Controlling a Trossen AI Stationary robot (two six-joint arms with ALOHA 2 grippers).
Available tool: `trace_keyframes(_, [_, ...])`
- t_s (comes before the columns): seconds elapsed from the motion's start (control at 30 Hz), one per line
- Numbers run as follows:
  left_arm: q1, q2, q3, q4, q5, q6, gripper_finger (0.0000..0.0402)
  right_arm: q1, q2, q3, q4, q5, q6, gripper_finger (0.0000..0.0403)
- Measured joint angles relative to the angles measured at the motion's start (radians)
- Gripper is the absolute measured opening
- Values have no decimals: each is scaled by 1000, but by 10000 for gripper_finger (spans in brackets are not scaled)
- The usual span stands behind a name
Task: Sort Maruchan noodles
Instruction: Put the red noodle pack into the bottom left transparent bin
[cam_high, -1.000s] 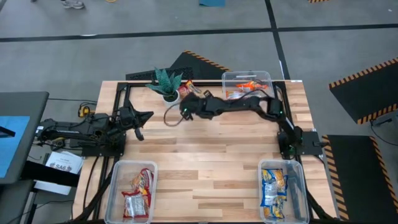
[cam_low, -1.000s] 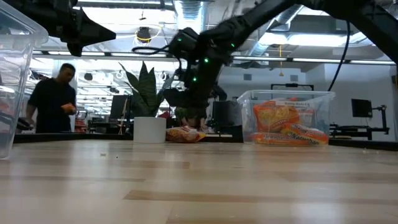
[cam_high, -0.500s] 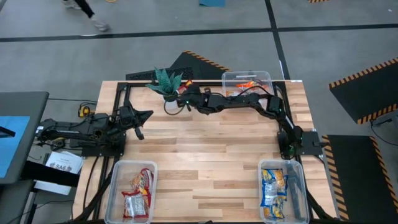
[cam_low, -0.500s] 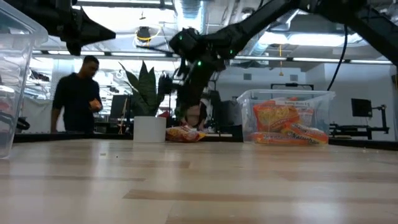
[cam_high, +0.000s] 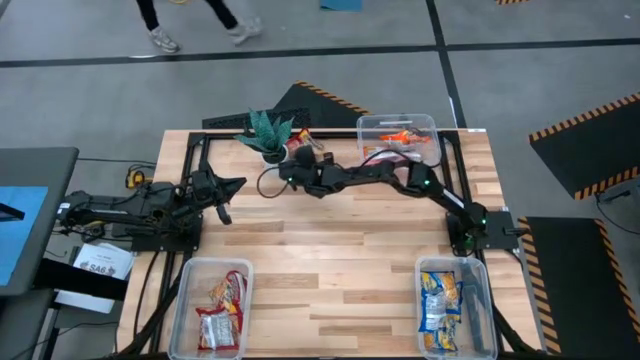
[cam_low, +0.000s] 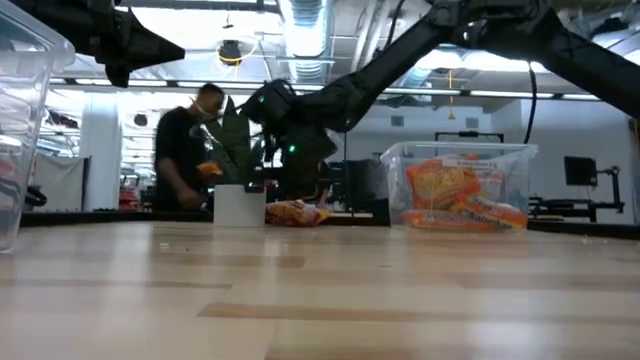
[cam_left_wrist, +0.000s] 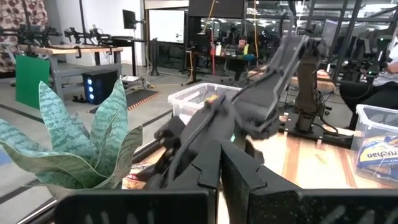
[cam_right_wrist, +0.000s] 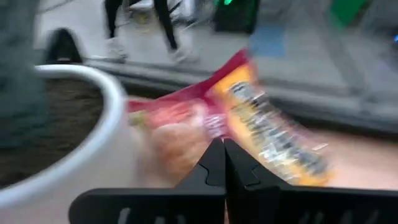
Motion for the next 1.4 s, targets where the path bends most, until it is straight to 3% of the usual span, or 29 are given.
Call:
trace_keyframes(0.23, [0, 0, 0, 8, 8, -2, 0, 29, 106, 94, -30, 136, -69, 9])
trace_keyframes(0.5, [0, 0, 0, 8, 8, -2, 0, 30, 91, 91, -185, 22, -112, 9])
trace_keyframes(0.73, [0, 0, 0, 8, 8, -2, 0, 42, 58, 93, -428, -171, -127, 10])
trace_keyframes(1.03, [0, 0, 0, 5, 8, -1, 0, 107, 49, 95, -605, -228, -177, 10])
trace_keyframes(1.27, [0, 0, 0, 4, 12, -8, 0, 208, -25, 81, -865, -269, -240, 10])
trace_keyframes(1.4, [0, 0, 0, 7, 38, -16, 0, 225, -114, 37, -747, -220, -276, 10])
